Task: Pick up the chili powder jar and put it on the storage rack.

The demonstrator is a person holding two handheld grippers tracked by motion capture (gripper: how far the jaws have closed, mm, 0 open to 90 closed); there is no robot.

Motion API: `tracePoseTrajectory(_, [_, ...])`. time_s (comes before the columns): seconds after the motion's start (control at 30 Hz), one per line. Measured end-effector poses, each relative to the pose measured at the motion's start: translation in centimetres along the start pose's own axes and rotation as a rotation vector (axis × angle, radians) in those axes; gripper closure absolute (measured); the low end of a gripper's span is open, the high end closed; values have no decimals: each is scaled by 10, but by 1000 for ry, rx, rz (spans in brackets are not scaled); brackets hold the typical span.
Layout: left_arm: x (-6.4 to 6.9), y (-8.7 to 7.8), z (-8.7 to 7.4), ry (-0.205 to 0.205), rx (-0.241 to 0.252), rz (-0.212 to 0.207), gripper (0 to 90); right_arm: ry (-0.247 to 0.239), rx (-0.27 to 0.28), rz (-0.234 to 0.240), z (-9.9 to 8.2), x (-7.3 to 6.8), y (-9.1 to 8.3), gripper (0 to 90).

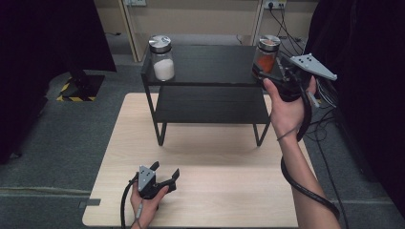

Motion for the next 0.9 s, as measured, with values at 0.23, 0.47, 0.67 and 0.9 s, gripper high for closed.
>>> tracePoseTrajectory(0.23, [0, 0, 0, -1, -2, 0, 109, -21, 11, 21, -3, -2, -11, 70])
tracePoseTrajectory(0.47, [0, 0, 1, 4, -5, 2, 108, -38, 15, 38, -8, -3, -20, 70])
tracePoseTrajectory(0.67, [0, 0, 1, 6, -5, 2, 108, -51, 19, 48, -14, -3, -28, 69])
tracePoseTrajectory(0.9, [0, 0, 1, 6, -5, 3, 108, -62, 23, 59, -23, -3, -40, 69])
Point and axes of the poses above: each handheld gripper's, and its own axes: y roughly forward along the jaws, z roughly out of its top, x roughly to its right, the point moved 2 cm from there along y, roughly forward along the jaws, and after that the axes turned 2 degrees about -x, right-handed, at the moved point
